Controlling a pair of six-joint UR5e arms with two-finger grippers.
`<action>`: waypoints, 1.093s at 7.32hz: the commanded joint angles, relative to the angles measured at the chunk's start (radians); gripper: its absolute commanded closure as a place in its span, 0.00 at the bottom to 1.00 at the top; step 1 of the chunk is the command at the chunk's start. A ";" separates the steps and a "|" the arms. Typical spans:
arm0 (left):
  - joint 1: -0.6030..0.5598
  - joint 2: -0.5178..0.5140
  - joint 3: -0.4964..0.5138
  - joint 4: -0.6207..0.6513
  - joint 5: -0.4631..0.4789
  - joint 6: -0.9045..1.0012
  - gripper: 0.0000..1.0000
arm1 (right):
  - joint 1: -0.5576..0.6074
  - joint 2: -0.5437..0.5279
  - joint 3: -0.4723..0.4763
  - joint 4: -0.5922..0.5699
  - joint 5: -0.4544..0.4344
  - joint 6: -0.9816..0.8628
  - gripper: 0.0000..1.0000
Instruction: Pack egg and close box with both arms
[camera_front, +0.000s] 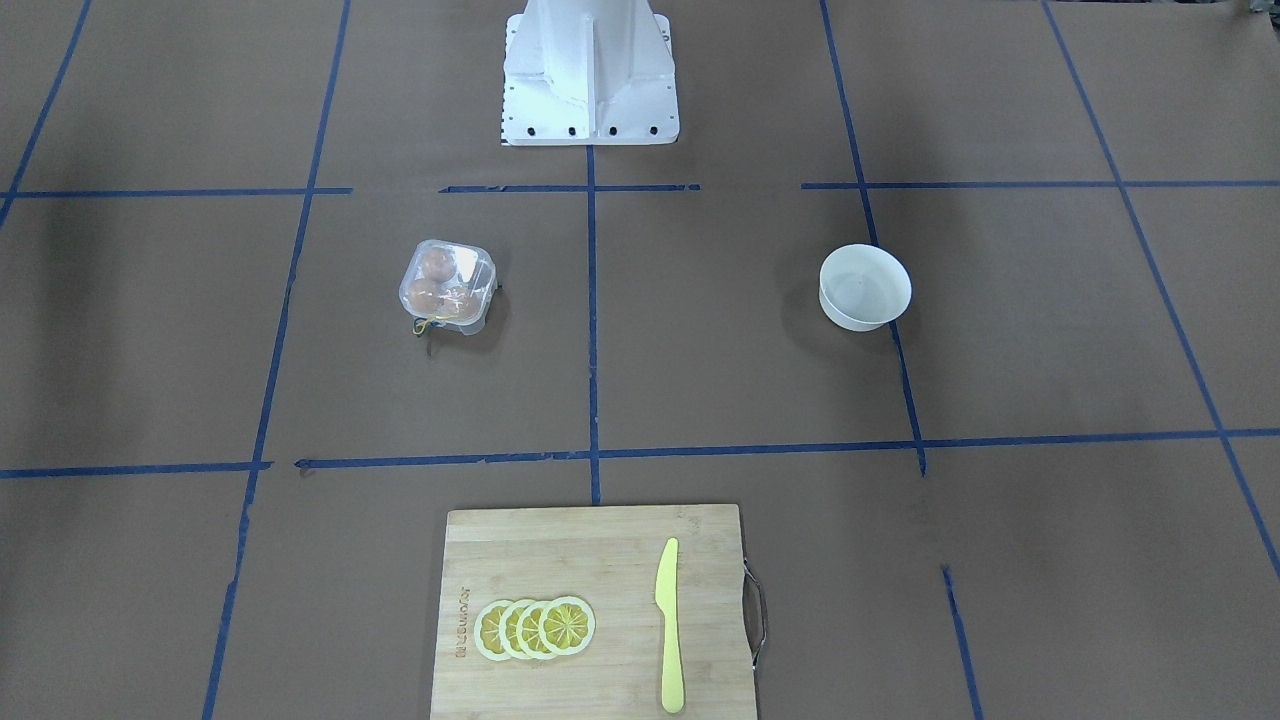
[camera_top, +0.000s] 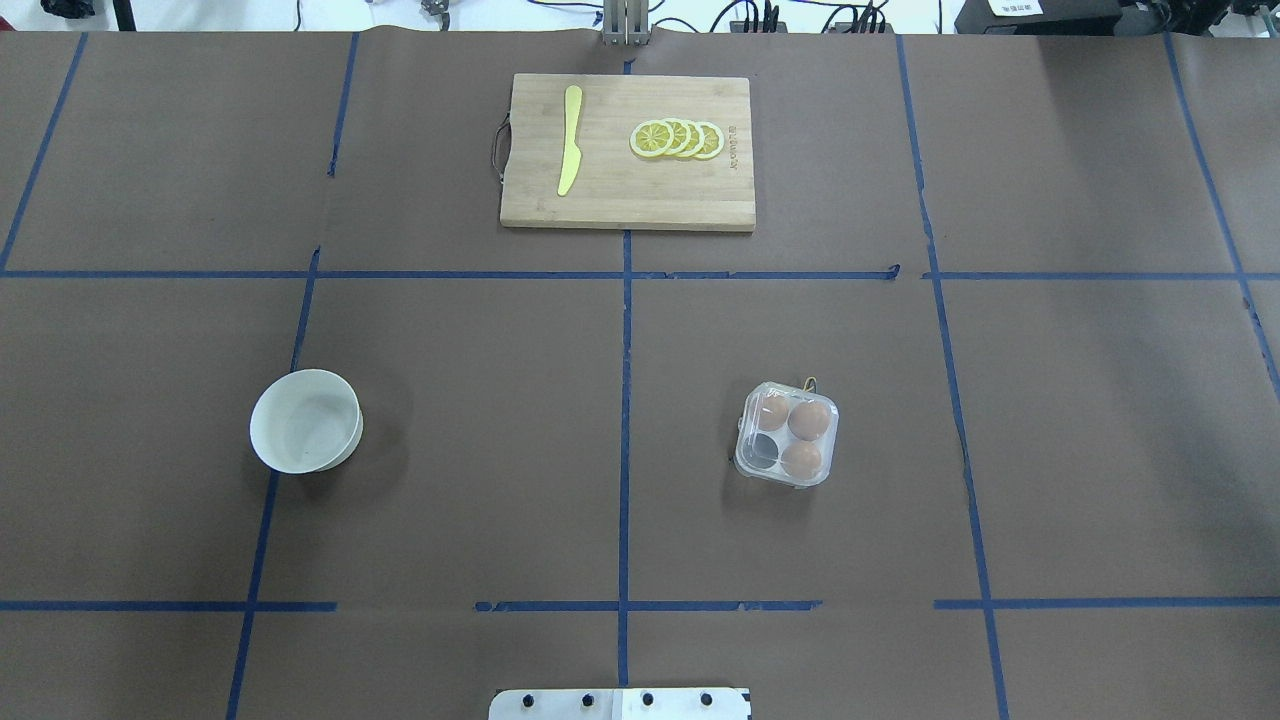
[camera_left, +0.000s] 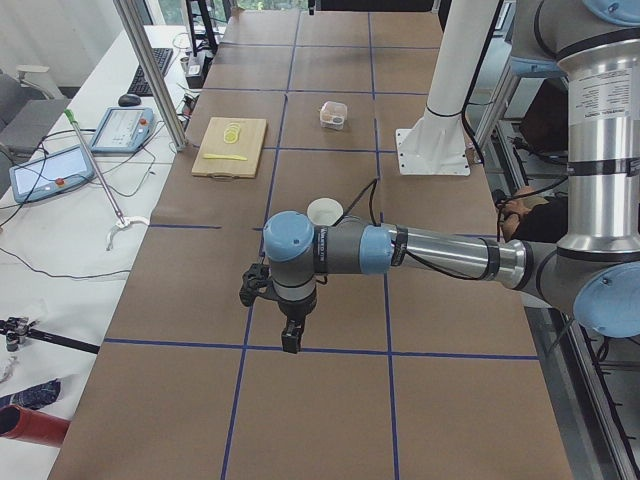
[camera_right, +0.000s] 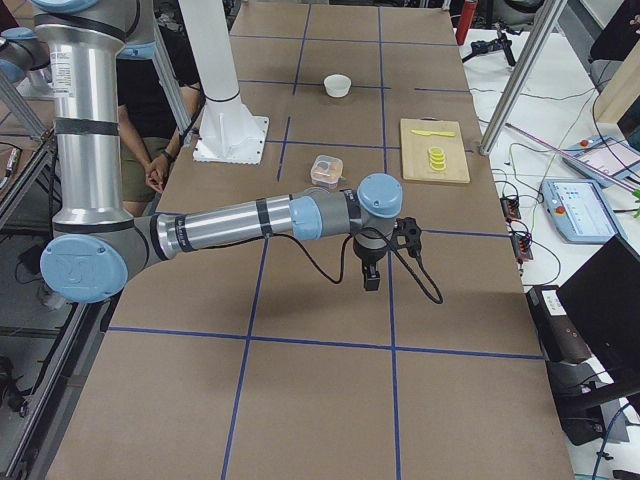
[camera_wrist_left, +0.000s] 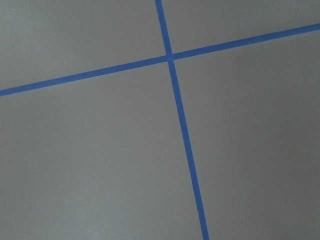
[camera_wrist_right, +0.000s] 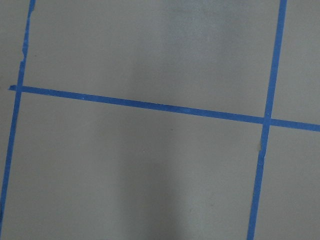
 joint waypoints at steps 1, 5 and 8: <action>-0.026 0.001 0.001 0.009 0.020 0.006 0.00 | 0.000 0.000 0.000 0.000 0.000 0.000 0.00; -0.023 -0.051 0.001 0.014 -0.013 0.000 0.00 | 0.000 0.000 -0.001 0.000 0.000 0.000 0.00; -0.024 -0.045 0.037 0.009 -0.020 0.000 0.00 | 0.000 0.000 -0.012 0.000 0.000 0.002 0.00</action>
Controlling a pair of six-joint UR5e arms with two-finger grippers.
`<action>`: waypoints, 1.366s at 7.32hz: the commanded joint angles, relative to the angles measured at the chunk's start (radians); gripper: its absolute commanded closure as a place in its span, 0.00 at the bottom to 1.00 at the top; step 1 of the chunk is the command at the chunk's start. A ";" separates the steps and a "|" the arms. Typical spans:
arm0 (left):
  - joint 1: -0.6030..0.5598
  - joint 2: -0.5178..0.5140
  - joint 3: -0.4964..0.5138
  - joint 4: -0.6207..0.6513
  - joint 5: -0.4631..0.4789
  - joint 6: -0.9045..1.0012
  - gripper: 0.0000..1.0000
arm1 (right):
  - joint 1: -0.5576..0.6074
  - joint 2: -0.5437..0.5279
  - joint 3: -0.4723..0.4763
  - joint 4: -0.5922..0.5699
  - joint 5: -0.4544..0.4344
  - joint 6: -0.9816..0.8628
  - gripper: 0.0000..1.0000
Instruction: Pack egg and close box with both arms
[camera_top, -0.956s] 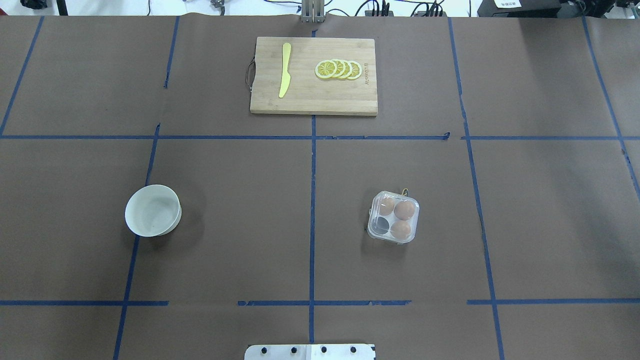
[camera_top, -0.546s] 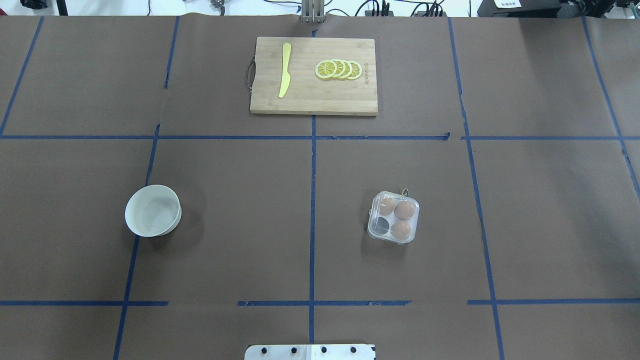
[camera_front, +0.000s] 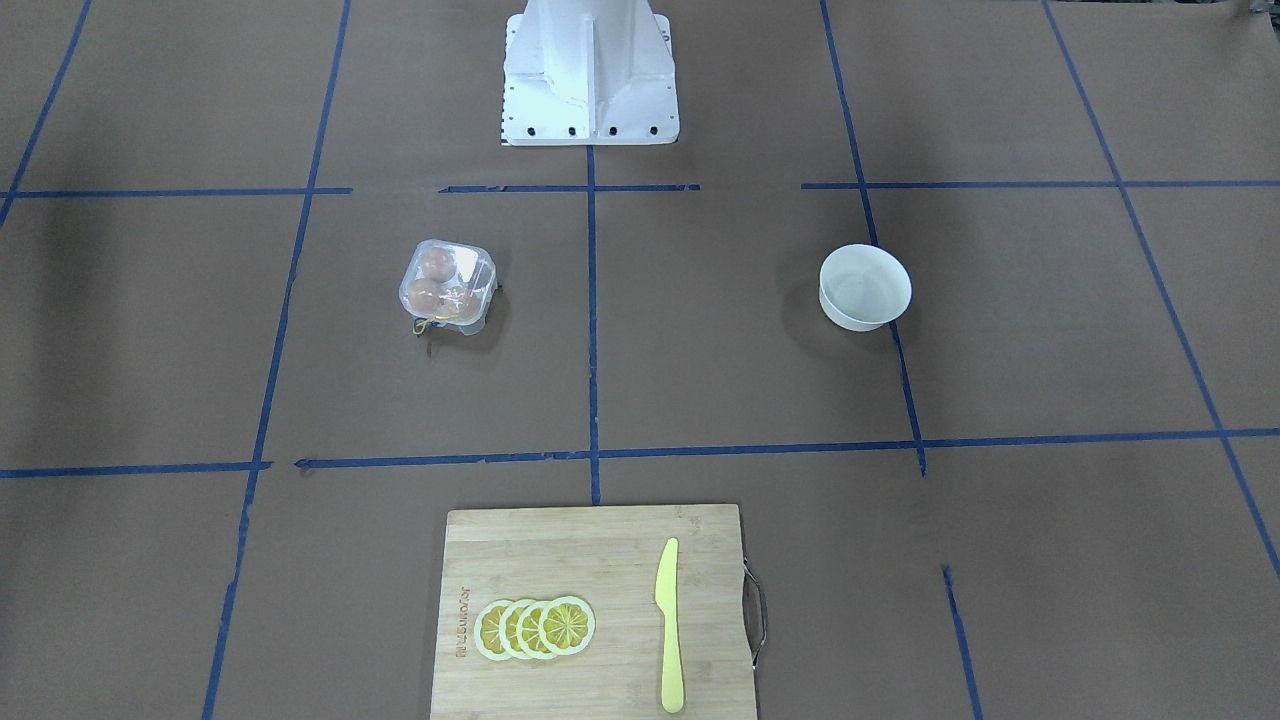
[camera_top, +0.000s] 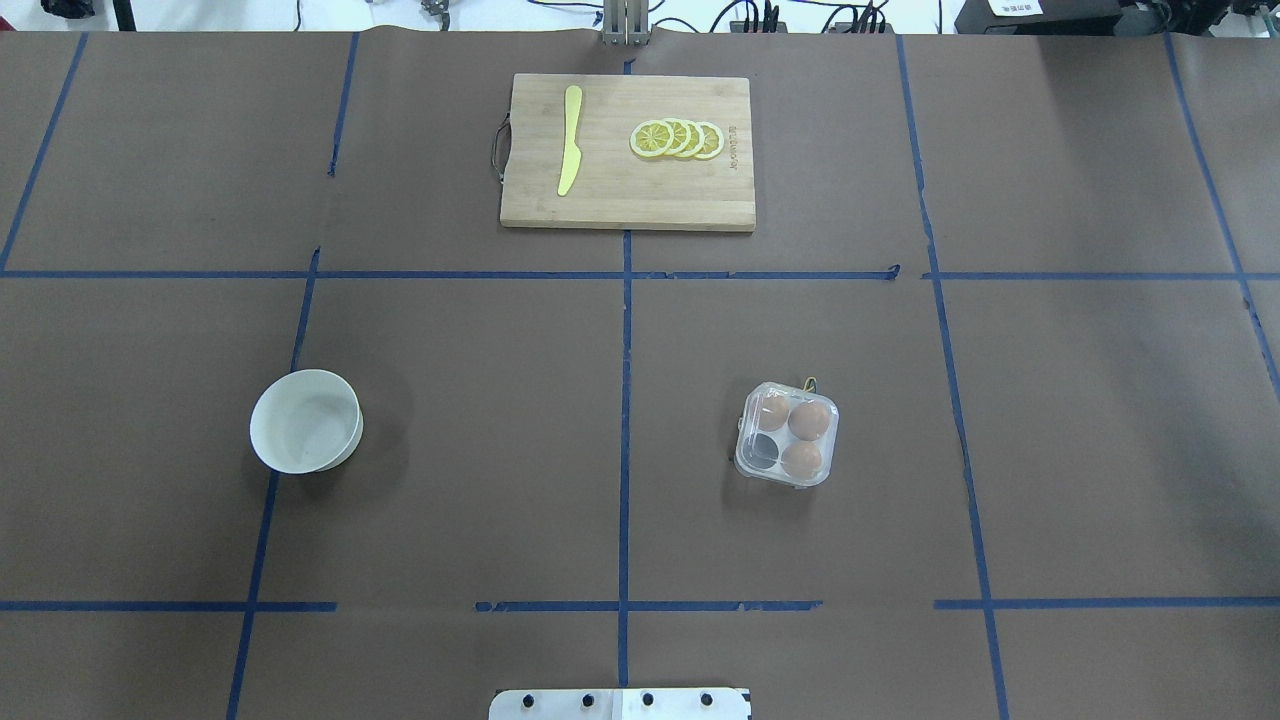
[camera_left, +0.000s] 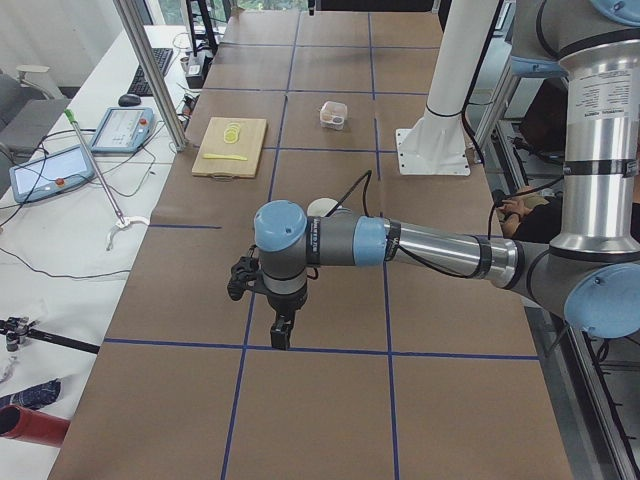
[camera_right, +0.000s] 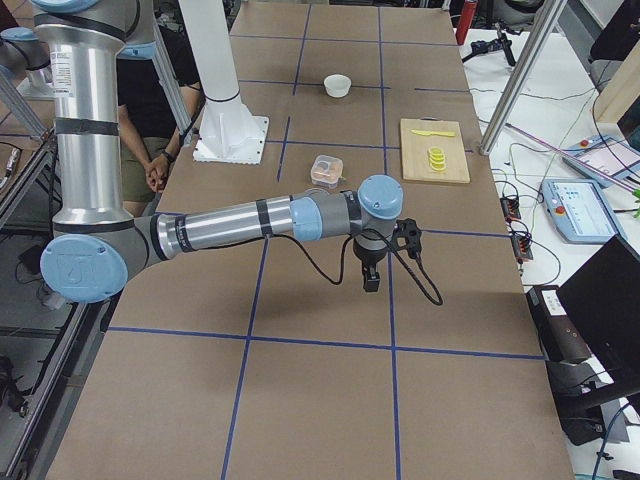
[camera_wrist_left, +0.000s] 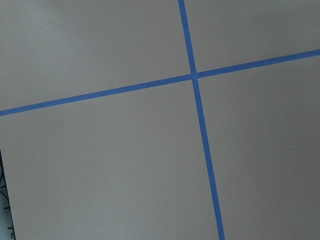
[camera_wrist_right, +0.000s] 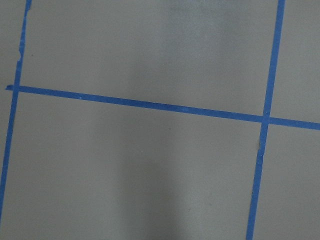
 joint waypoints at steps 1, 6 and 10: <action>0.001 -0.012 0.016 -0.004 -0.002 -0.009 0.00 | 0.000 0.000 -0.005 0.000 0.000 0.000 0.00; 0.002 -0.014 0.029 -0.015 -0.007 -0.006 0.00 | -0.005 0.005 -0.008 0.000 0.000 0.003 0.00; 0.002 -0.015 0.067 -0.064 -0.007 -0.009 0.00 | -0.006 0.005 -0.008 0.000 0.000 0.003 0.00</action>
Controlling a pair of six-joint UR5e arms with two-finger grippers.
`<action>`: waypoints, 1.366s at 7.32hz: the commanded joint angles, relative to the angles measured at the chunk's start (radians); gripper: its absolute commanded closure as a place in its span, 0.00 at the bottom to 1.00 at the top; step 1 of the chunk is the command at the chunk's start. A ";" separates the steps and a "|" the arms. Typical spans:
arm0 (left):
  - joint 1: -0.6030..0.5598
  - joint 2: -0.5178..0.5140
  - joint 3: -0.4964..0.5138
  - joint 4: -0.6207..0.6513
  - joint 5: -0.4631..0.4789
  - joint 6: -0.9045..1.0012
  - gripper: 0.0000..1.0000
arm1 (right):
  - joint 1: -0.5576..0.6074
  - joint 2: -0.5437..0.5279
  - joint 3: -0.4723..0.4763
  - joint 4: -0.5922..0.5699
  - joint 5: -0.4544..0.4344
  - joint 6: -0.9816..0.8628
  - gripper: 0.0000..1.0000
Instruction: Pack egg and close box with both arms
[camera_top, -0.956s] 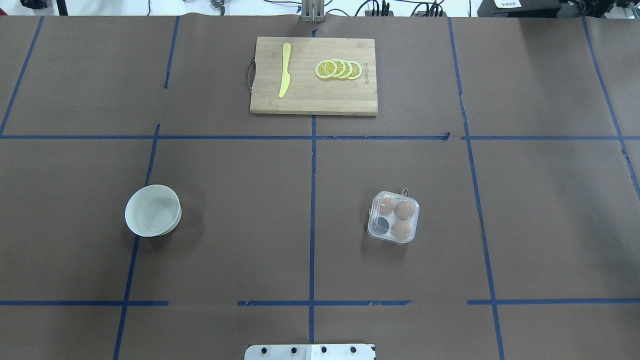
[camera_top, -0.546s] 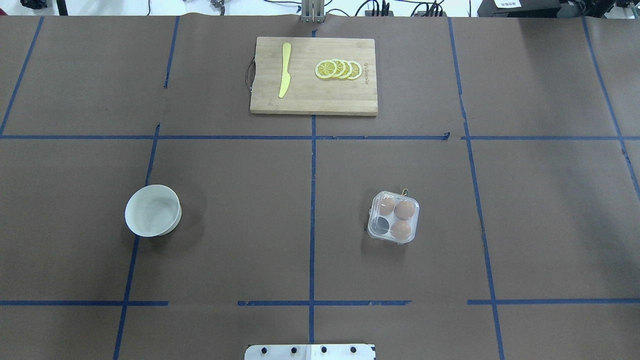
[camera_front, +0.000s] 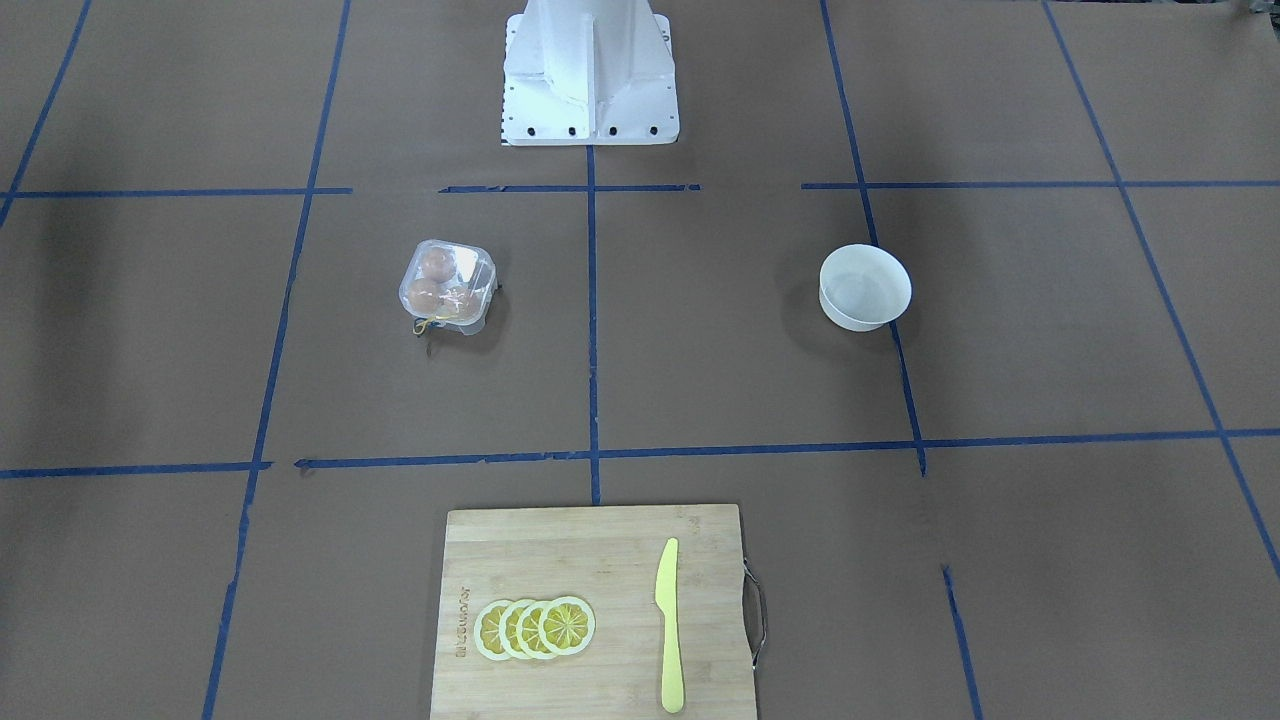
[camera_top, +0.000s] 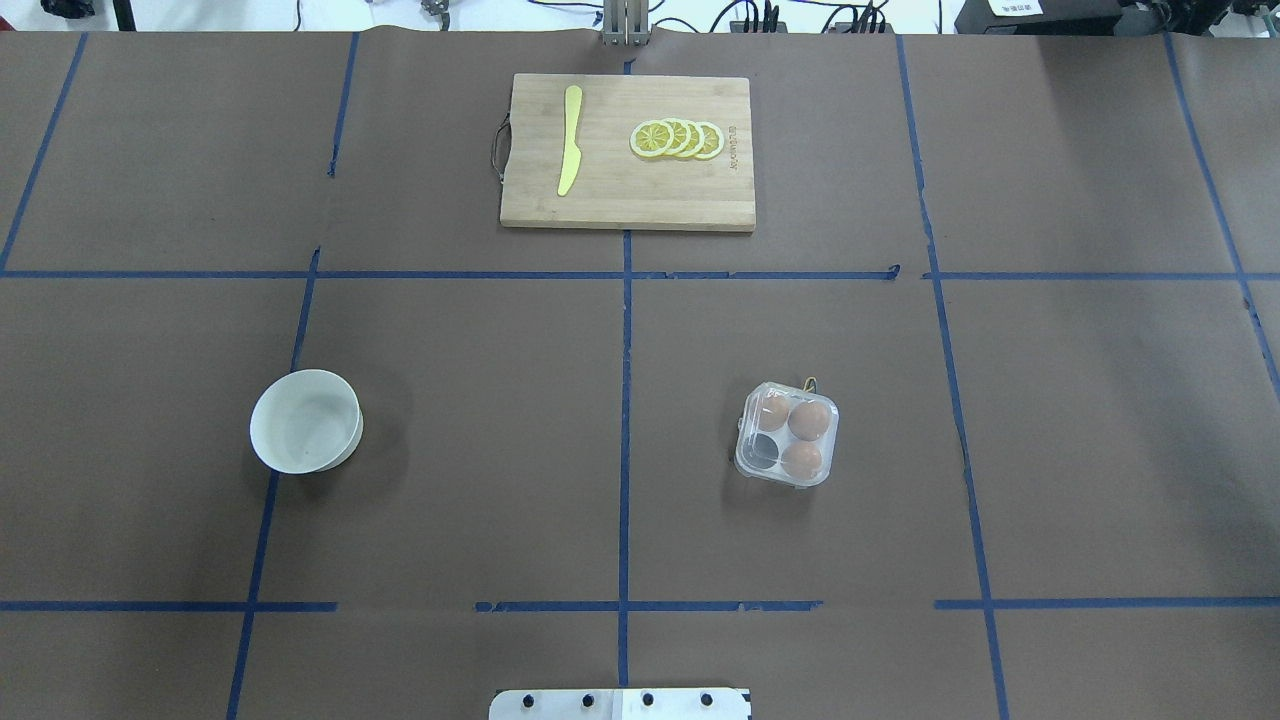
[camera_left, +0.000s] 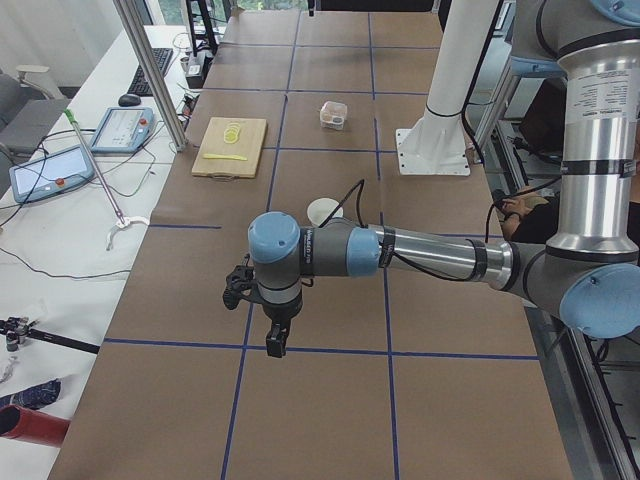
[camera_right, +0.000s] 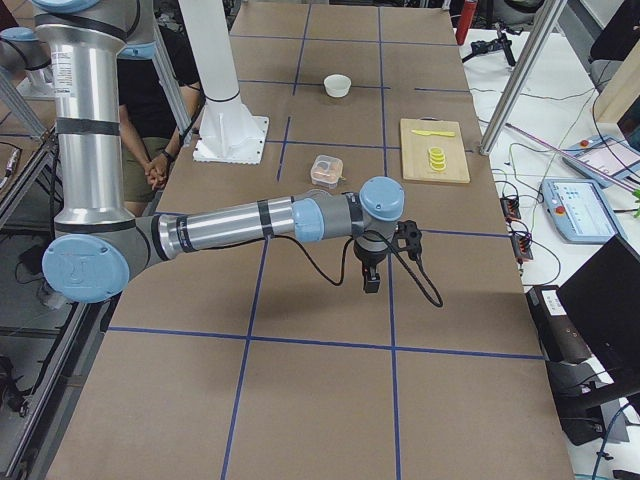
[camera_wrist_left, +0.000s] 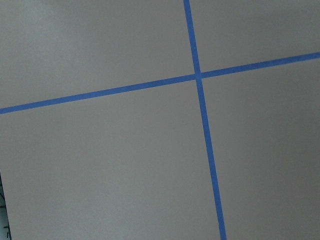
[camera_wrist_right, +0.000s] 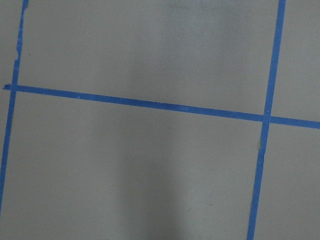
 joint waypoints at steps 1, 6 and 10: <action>0.000 0.000 0.009 -0.014 -0.007 -0.001 0.00 | 0.000 0.000 0.001 0.000 0.000 0.000 0.00; 0.000 0.012 0.008 -0.036 -0.076 -0.063 0.00 | 0.000 0.000 0.001 0.000 0.002 0.002 0.00; 0.000 0.014 0.011 -0.042 -0.075 -0.061 0.00 | 0.000 0.000 0.001 0.000 0.002 0.002 0.00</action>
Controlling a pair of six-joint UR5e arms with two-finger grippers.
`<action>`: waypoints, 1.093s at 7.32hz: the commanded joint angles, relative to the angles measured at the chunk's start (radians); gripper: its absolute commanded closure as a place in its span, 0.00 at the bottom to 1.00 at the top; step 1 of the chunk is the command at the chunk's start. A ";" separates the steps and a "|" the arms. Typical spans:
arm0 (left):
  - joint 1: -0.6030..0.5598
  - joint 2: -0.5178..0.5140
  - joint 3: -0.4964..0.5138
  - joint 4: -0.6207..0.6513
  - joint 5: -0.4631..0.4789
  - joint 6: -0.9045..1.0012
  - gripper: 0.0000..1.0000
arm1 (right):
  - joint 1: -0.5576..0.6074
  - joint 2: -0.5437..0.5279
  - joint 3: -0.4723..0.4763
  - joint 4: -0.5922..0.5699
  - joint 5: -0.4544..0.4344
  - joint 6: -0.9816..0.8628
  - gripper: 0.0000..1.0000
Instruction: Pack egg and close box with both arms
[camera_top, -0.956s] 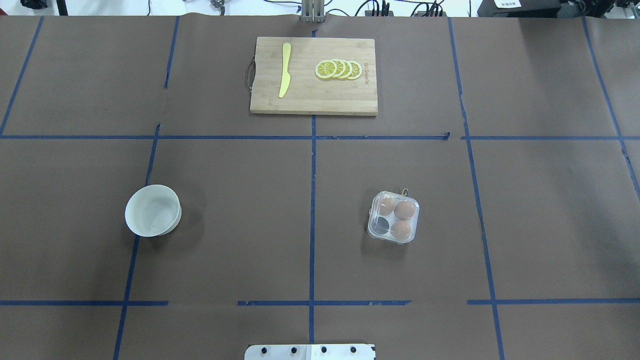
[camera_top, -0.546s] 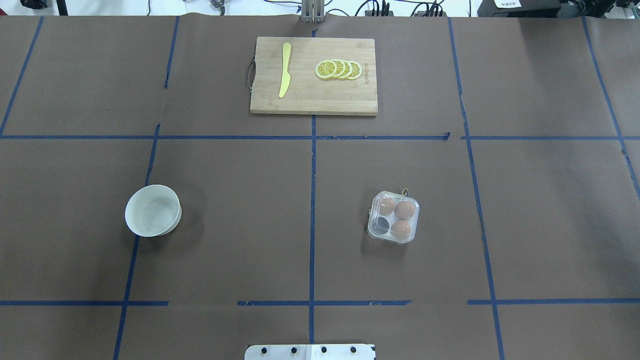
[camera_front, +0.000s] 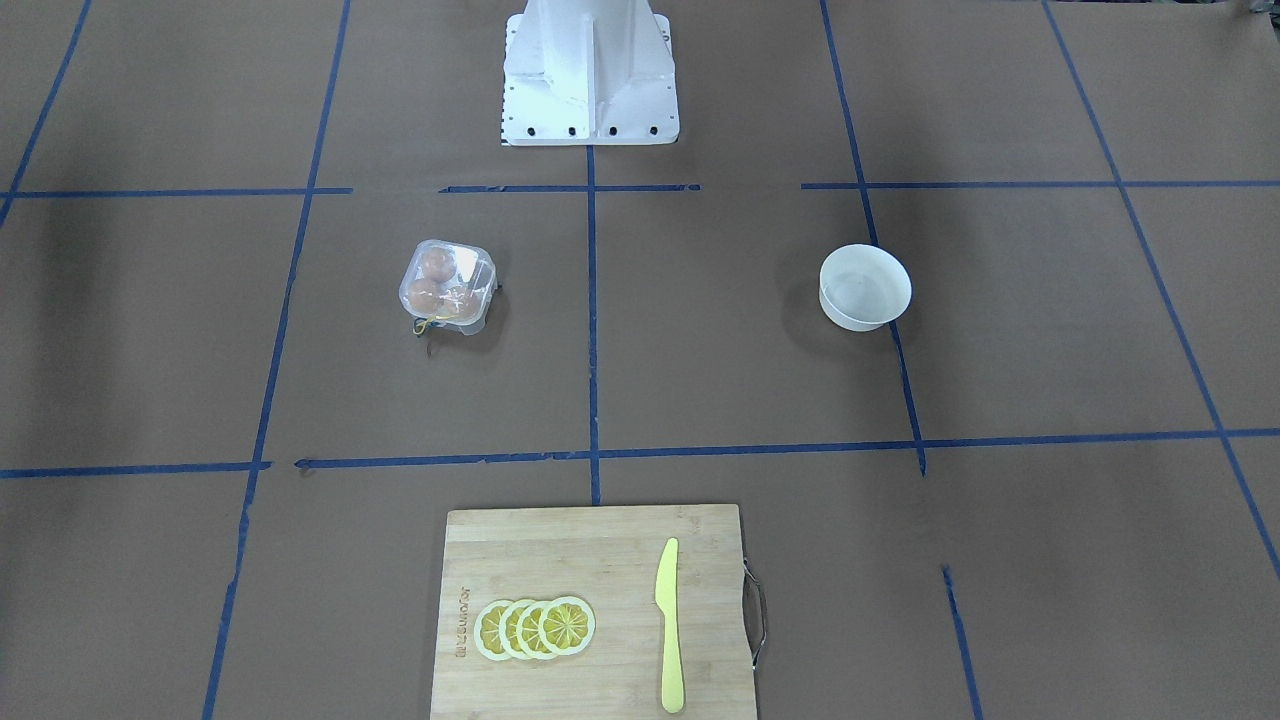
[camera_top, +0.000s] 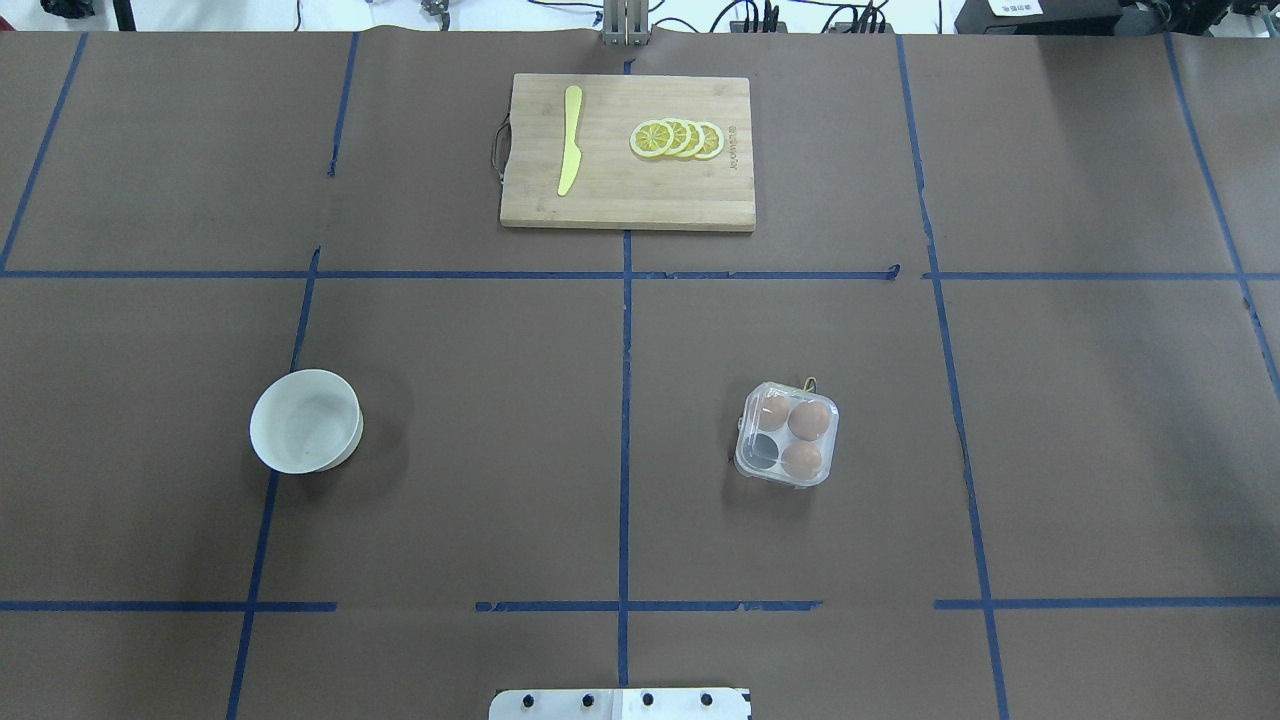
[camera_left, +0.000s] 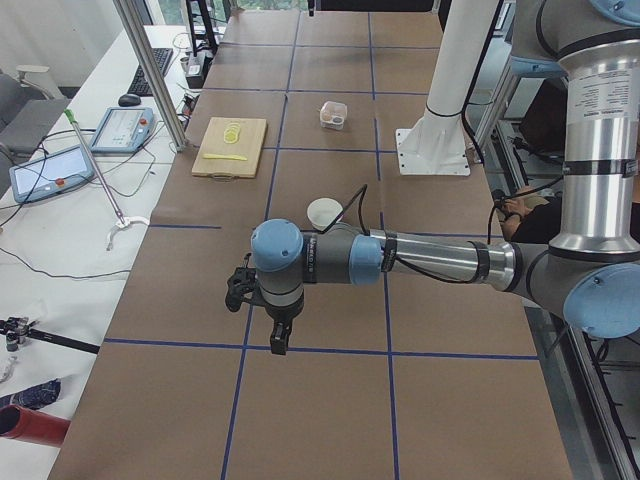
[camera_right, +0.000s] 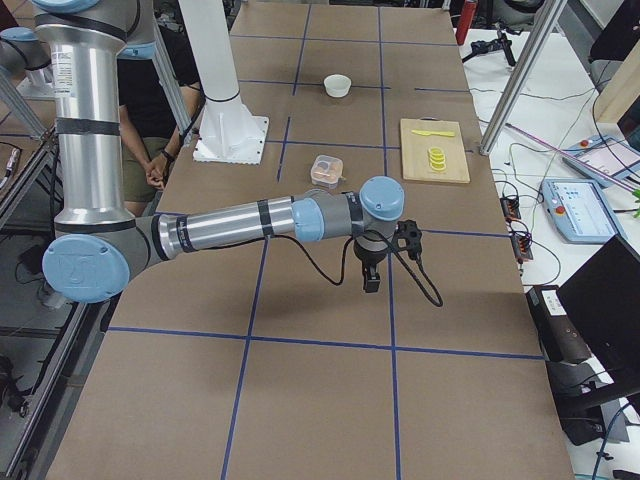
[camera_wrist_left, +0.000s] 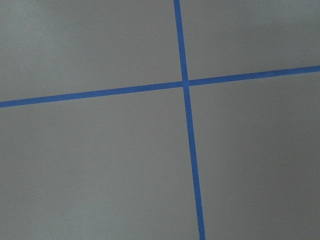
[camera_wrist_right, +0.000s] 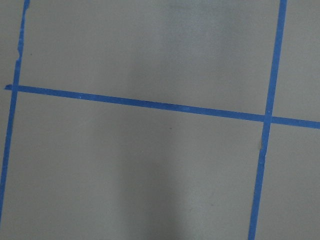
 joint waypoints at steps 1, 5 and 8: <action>0.000 0.000 0.000 -0.009 0.001 0.000 0.00 | 0.000 0.002 0.003 0.000 0.000 0.000 0.00; 0.000 0.000 -0.001 -0.009 0.001 0.000 0.00 | 0.021 -0.009 -0.069 -0.002 -0.002 -0.131 0.00; 0.000 -0.001 0.000 -0.009 0.001 0.000 0.00 | 0.084 0.008 -0.095 -0.003 -0.002 -0.184 0.00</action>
